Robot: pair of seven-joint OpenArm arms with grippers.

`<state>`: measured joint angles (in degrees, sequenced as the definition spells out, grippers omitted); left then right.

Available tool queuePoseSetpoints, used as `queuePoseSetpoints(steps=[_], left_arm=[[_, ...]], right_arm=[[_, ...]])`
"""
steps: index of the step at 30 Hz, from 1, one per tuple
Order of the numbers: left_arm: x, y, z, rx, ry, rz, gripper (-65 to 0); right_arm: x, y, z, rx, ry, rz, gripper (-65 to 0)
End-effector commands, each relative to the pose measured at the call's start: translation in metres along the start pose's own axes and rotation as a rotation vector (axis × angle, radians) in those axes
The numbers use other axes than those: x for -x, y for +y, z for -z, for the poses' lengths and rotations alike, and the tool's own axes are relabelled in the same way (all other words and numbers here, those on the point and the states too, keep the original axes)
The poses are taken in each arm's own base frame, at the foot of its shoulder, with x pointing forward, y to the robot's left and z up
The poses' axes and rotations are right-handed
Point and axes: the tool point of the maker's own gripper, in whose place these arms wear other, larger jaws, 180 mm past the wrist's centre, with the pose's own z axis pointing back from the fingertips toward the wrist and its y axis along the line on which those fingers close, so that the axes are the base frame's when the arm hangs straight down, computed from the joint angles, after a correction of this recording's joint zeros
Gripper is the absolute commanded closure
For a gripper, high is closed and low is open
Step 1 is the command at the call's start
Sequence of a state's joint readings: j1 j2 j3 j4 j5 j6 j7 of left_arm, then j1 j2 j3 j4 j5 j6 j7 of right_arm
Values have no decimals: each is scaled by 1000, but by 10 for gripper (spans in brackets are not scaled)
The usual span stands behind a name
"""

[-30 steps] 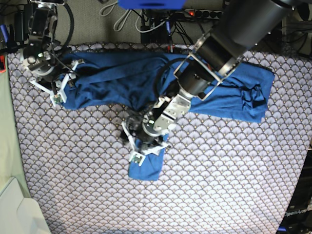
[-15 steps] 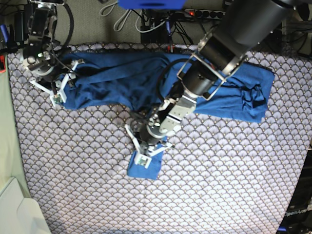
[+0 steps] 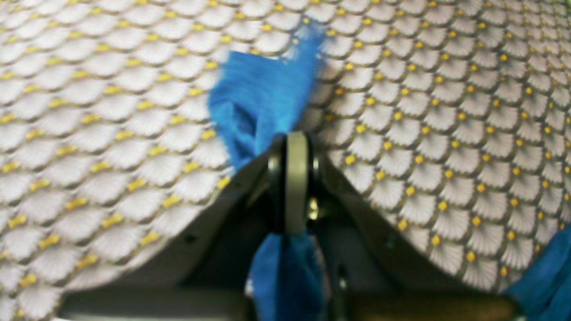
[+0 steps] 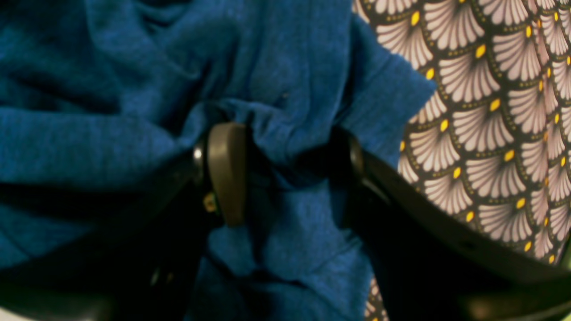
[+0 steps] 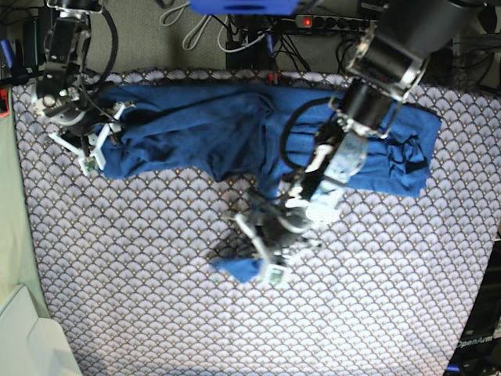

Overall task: Fold the T-shirt properly
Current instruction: 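Fold the sleeve up over the shirt with the left gripper, then grasp the folded shirt's corner with the left gripper and pull taut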

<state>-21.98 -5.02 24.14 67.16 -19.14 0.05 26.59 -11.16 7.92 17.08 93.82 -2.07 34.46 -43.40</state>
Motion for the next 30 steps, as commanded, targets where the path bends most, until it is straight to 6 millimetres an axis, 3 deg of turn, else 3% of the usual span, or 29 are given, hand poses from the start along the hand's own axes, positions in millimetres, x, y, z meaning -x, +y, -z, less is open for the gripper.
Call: queuePoseSetpoints(steps=[1, 8, 11, 19, 25, 30], left_arm=[[-27, 8, -8, -14, -72, -6, -3], [-38, 74, -87, -158, -152, -104, -3], [-35, 93, -117, -208, -162, -110, -3], [13, 137, -182, -372, -134, -180, -3], [57, 161, -210, -467, -56, -230, -3], [77, 176, -232, -531, -24, -251, -3]], right_arm=[[1, -5, -1, 13, 9, -7, -290], [-1, -3, -1, 8, 5, -11, -290], [-1, -2, -1, 6, 4, -9, -290], [2, 0, -1, 3, 9, -7, -290], [3, 0, -2, 3, 11, -8, -290], [4, 0, -2, 3, 13, -8, -290]])
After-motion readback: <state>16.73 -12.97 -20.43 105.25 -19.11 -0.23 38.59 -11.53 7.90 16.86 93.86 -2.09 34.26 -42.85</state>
